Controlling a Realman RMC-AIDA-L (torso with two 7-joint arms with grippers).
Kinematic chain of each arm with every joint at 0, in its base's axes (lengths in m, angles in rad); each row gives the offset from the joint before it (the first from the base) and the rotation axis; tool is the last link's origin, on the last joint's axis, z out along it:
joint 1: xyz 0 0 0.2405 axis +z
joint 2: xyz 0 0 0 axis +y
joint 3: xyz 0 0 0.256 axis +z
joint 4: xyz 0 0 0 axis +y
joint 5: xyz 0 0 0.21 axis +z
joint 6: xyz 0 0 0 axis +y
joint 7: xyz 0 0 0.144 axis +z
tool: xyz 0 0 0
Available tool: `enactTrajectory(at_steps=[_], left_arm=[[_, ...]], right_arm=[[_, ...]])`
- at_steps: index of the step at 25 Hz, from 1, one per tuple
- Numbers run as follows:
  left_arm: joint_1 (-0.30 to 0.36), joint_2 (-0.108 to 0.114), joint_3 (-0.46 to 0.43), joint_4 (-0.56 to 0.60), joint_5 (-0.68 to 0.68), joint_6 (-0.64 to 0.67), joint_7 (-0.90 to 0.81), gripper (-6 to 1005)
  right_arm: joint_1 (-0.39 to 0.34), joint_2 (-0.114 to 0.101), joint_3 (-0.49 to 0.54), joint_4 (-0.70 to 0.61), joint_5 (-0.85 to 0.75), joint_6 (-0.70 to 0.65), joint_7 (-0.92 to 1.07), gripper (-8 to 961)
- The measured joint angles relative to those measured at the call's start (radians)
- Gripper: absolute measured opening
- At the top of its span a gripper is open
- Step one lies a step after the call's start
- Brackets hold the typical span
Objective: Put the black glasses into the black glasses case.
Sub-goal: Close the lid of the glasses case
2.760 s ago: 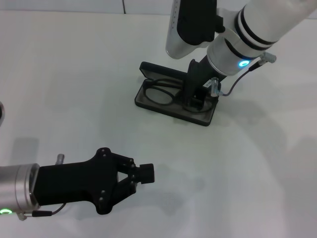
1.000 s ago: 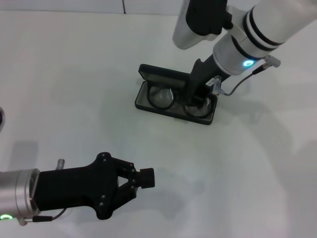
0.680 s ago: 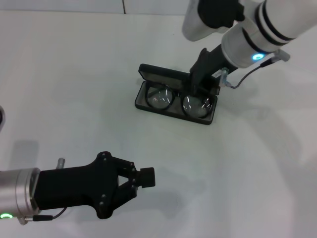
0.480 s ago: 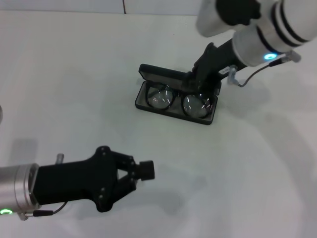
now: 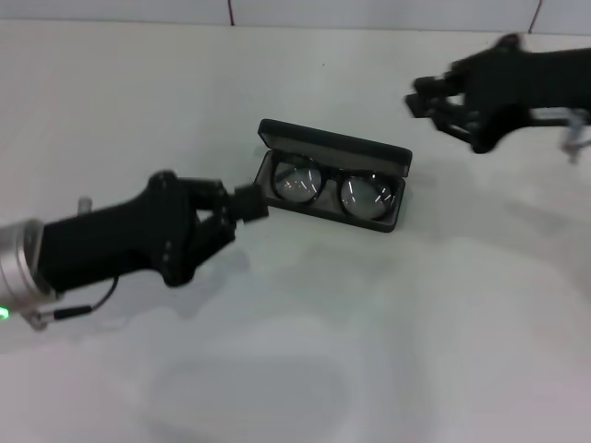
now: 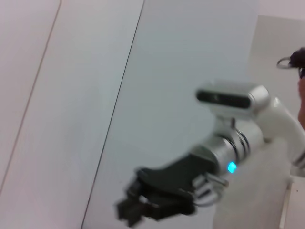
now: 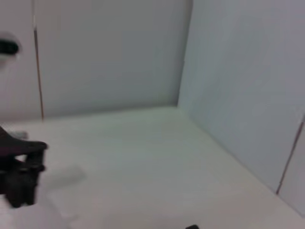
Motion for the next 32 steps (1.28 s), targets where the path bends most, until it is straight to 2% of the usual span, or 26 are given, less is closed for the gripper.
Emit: enactTrajectory(at_steps=[2, 7, 11, 15, 18, 23, 29, 32], left_arm=[[-0.028, 0.008, -0.001, 0.001, -0.014, -0.005, -0.007, 51], [-0.125, 0.019, -0.001, 0.002, 0.002, -0.074, -0.035, 51], [-0.194, 0.022, -0.001, 0.012, 0.022, -0.125, -0.036, 53], [-0.223, 0.022, -0.002, 0.041, 0.022, -0.165, -0.037, 56], [-0.225, 0.015, -0.003, 0.055, 0.02, -0.203, -0.035, 57], [-0.232, 0.003, -0.001, 0.057, 0.02, -0.286, -0.021, 57], [-0.246, -0.014, 0.01, 0.056, 0.028, -0.369, 0.006, 57], [-0.247, -0.015, 0.01, 0.054, 0.046, -0.377, 0.002, 57]], right_arm=[[-0.072, 0.0, 0.064, -0.005, 0.103, -0.036, -0.049, 123], [-0.162, -0.002, 0.173, 0.058, 0.196, -0.102, -0.121, 123], [-0.179, -0.003, 0.281, 0.176, 0.196, -0.167, -0.161, 124], [-0.173, -0.003, 0.4, 0.353, 0.199, -0.232, -0.26, 124], [-0.145, -0.007, 0.456, 0.463, 0.196, -0.252, -0.303, 124], [-0.055, -0.016, 0.468, 0.63, 0.193, -0.258, -0.357, 124], [0.086, -0.012, 0.479, 0.826, 0.201, -0.251, -0.463, 124], [0.104, -0.009, 0.48, 0.855, 0.204, -0.244, -0.485, 123]])
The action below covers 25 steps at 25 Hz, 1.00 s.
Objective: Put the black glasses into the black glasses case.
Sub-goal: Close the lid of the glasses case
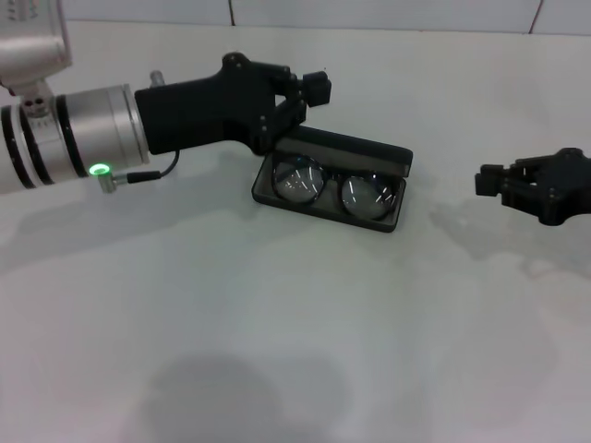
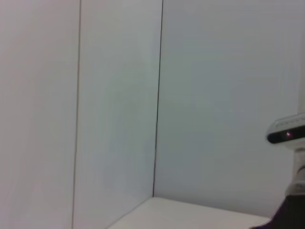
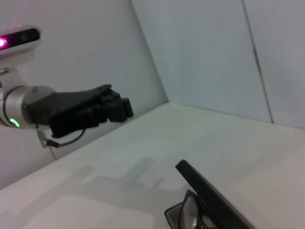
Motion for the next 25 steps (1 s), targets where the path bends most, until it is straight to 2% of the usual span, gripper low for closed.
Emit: enactTrajectory(at_steps=[11, 12, 17, 25], left_arm=[[0.059, -0.04, 0.0, -0.007, 0.128, 0.011, 0.023, 56], [0.059, -0.04, 0.0, -0.011, 0.129, 0.01, 0.025, 56], [0.05, -0.043, 0.001, -0.041, 0.129, 0.006, 0.036, 56], [0.048, -0.044, 0.006, -0.053, 0.129, 0.001, 0.038, 56]], right_arm=[[0.095, 0.0, 0.001, 0.172, -0.001, 0.047, -0.09, 123], [0.124, 0.003, -0.003, 0.211, -0.001, 0.075, -0.114, 123], [0.181, 0.007, -0.01, 0.288, -0.006, 0.132, -0.141, 124], [0.187, 0.007, -0.01, 0.303, -0.007, 0.163, -0.153, 124]])
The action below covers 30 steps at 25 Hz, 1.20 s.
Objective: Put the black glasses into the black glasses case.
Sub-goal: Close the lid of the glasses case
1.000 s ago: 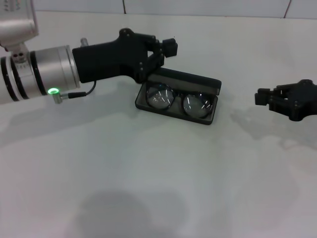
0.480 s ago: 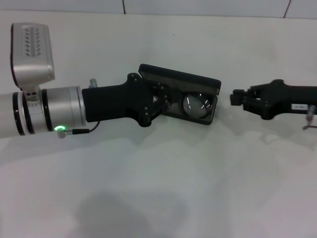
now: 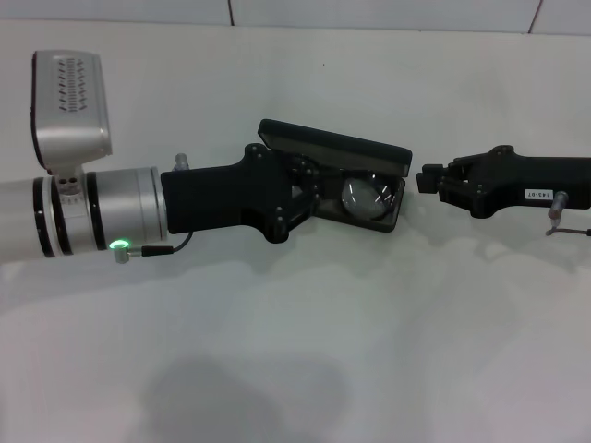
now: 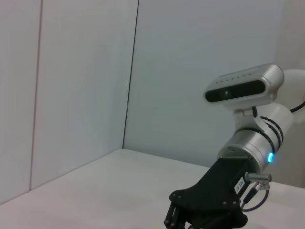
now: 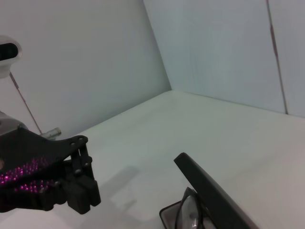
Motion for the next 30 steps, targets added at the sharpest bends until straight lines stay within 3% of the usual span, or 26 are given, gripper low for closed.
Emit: enactTrajectory(at_steps=[19, 30], left_arm=[[-0.045, -0.006, 0.049, -0.047, -0.009, -0.127, -0.002, 55], [-0.057, -0.012, 0.048, -0.056, -0.009, -0.205, -0.005, 55]], right_arm=[[0.09, 0.004, -0.002, 0.113, 0.002, 0.106, -0.078, 124], [0.066, 0.004, 0.001, 0.105, 0.009, 0.066, -0.076, 124]])
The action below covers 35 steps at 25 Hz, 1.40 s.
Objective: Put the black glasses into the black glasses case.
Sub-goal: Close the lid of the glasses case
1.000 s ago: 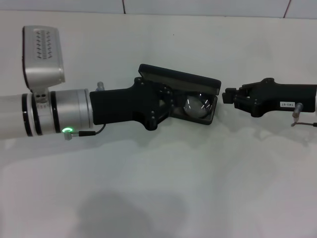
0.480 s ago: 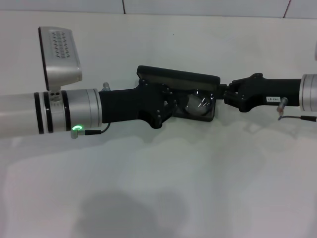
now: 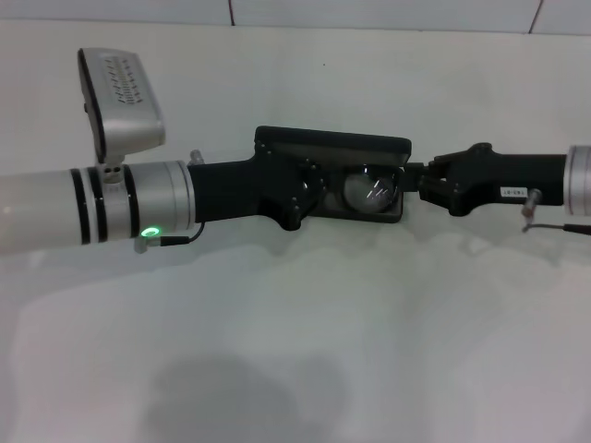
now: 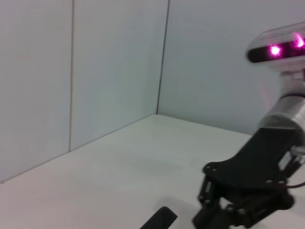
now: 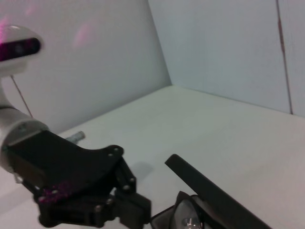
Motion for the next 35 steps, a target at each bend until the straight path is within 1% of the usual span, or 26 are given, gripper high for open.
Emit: enactTrajectory(at_steps=[4, 6, 7, 8, 13, 17, 21, 23, 26, 31, 32, 35], left_arm=[[-0.036, -0.002, 0.0, -0.045, -0.013, -0.011, -0.005, 55], [-0.049, -0.002, 0.001, -0.061, -0.019, -0.02, -0.005, 55], [-0.067, -0.005, 0.002, -0.084, -0.025, -0.054, -0.005, 55], [-0.069, -0.005, 0.002, -0.086, -0.025, -0.058, -0.005, 55], [-0.087, -0.005, 0.002, -0.117, -0.027, -0.1, -0.006, 55], [-0.09, -0.005, 0.002, -0.126, -0.032, -0.135, -0.004, 54], [-0.107, -0.005, 0.025, -0.151, -0.083, -0.181, 0.023, 54], [-0.115, -0.005, 0.072, -0.158, -0.129, -0.206, 0.031, 54], [-0.119, -0.005, 0.176, -0.158, -0.209, -0.238, 0.029, 54], [-0.116, -0.005, 0.39, -0.144, -0.4, -0.308, 0.03, 54], [-0.113, -0.005, 0.438, -0.132, -0.44, -0.328, 0.03, 54], [-0.095, -0.005, 0.542, -0.082, -0.517, -0.38, 0.026, 54]], right_arm=[[-0.063, 0.003, 0.007, -0.05, 0.026, -0.041, -0.001, 124], [-0.115, 0.003, 0.006, -0.1, 0.06, -0.07, -0.001, 124], [-0.115, 0.003, 0.006, -0.1, 0.06, -0.07, -0.001, 123], [-0.175, 0.004, 0.005, -0.155, 0.11, -0.096, 0.001, 123], [-0.267, -0.003, 0.008, -0.234, 0.187, -0.123, 0.006, 123], [-0.311, -0.004, 0.008, -0.267, 0.222, -0.133, 0.007, 123], [-0.331, -0.004, 0.009, -0.28, 0.227, -0.136, 0.007, 124], [-0.332, -0.004, 0.009, -0.28, 0.227, -0.136, 0.007, 124], [-0.329, -0.004, 0.009, -0.278, 0.227, -0.136, 0.007, 124], [-0.326, -0.004, 0.009, -0.277, 0.227, -0.132, 0.007, 124], [-0.326, -0.004, 0.009, -0.277, 0.227, -0.13, 0.007, 124], [-0.325, -0.005, 0.009, -0.278, 0.226, -0.13, 0.007, 124]])
